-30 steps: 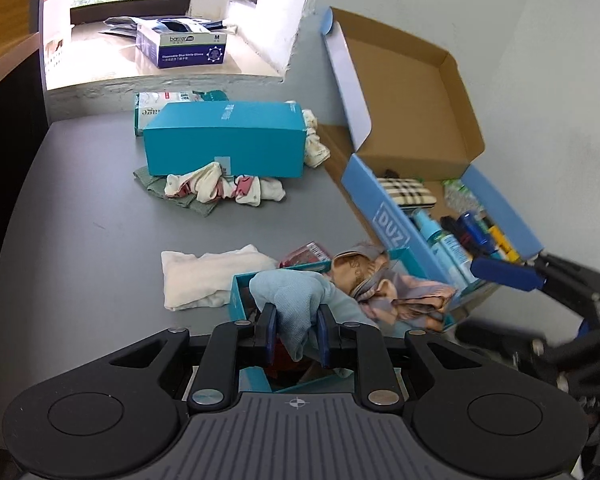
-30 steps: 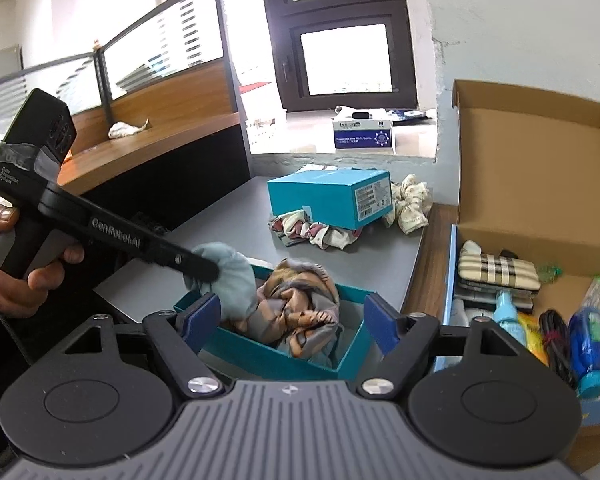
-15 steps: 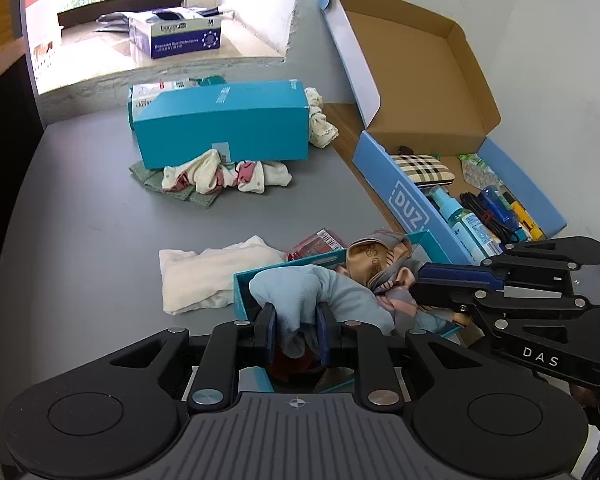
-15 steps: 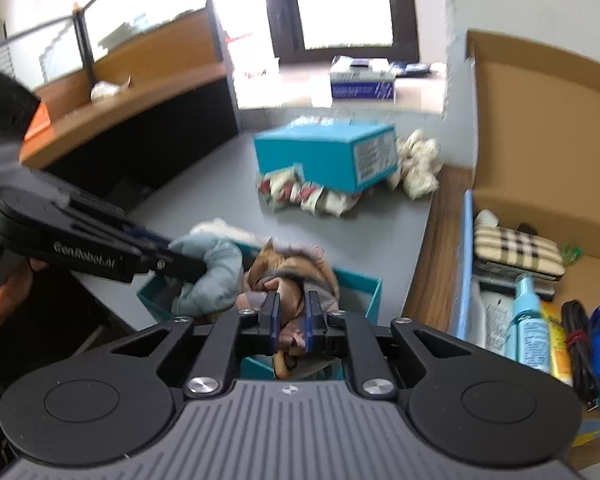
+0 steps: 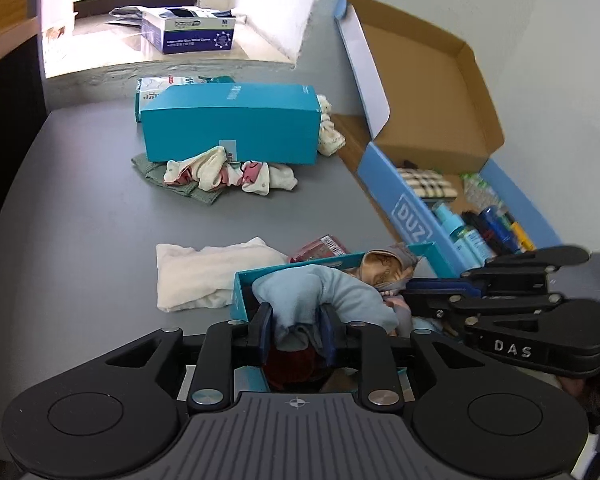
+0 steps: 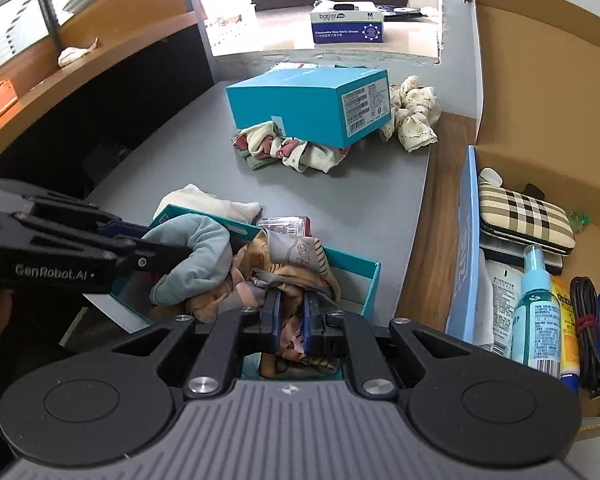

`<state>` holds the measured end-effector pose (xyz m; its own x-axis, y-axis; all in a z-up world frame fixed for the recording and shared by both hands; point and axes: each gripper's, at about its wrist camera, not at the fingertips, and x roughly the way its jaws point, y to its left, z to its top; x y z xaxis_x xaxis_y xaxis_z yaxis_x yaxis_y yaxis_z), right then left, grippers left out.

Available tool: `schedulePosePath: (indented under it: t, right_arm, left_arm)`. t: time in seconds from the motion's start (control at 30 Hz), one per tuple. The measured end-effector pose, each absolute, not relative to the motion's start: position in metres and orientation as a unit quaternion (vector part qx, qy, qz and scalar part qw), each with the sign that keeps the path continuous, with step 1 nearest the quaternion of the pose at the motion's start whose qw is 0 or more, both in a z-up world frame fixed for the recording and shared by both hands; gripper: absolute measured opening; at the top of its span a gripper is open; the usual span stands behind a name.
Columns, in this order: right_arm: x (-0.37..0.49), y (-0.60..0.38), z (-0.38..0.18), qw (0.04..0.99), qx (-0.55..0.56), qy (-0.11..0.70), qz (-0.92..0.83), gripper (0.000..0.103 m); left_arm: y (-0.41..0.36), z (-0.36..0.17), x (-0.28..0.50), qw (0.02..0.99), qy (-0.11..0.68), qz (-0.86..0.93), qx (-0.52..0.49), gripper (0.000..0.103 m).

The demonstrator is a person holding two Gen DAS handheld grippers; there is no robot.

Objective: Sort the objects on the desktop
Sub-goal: 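Carry the blue cloth with the left gripper into the small teal box, release, then raise the open left gripper away from the small teal box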

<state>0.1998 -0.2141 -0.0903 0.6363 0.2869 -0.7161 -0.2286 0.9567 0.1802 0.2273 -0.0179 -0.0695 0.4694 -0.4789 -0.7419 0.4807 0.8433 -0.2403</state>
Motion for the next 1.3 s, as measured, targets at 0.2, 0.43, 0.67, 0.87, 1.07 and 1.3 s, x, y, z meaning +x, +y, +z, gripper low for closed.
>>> schedulePosePath:
  t: [0.2, 0.43, 0.67, 0.87, 1.07, 1.3]
  right_arm:
    - [0.197, -0.211, -0.082, 0.91, 0.036, 0.383, 0.157, 0.017]
    - [0.194, -0.207, -0.072, 0.916, 0.035, 0.359, 0.175, 0.03]
    - [0.191, -0.202, -0.062, 0.921, 0.033, 0.336, 0.193, 0.029]
    - [0.191, -0.193, -0.061, 0.922, 0.023, 0.328, 0.205, 0.029]
    - [0.197, -0.184, -0.068, 0.913, 0.005, 0.351, 0.206, 0.02]
    - [0.193, -0.193, -0.055, 0.919, 0.005, 0.339, 0.201, 0.041]
  left_arm:
    - [-0.013, -0.06, 0.226, 0.855, 0.428, -0.293, -0.018, 0.047]
    - [-0.021, -0.049, 0.208, 0.88, 0.379, -0.286, 0.016, 0.102]
    - [-0.011, -0.04, 0.198, 0.884, 0.366, -0.291, 0.017, 0.102]
    - [0.005, -0.028, 0.196, 0.895, 0.345, -0.283, 0.015, 0.102]
    - [0.008, -0.032, 0.201, 0.893, 0.353, -0.279, 0.005, 0.102]
    - [0.01, -0.035, 0.208, 0.894, 0.357, -0.272, 0.007, 0.102]
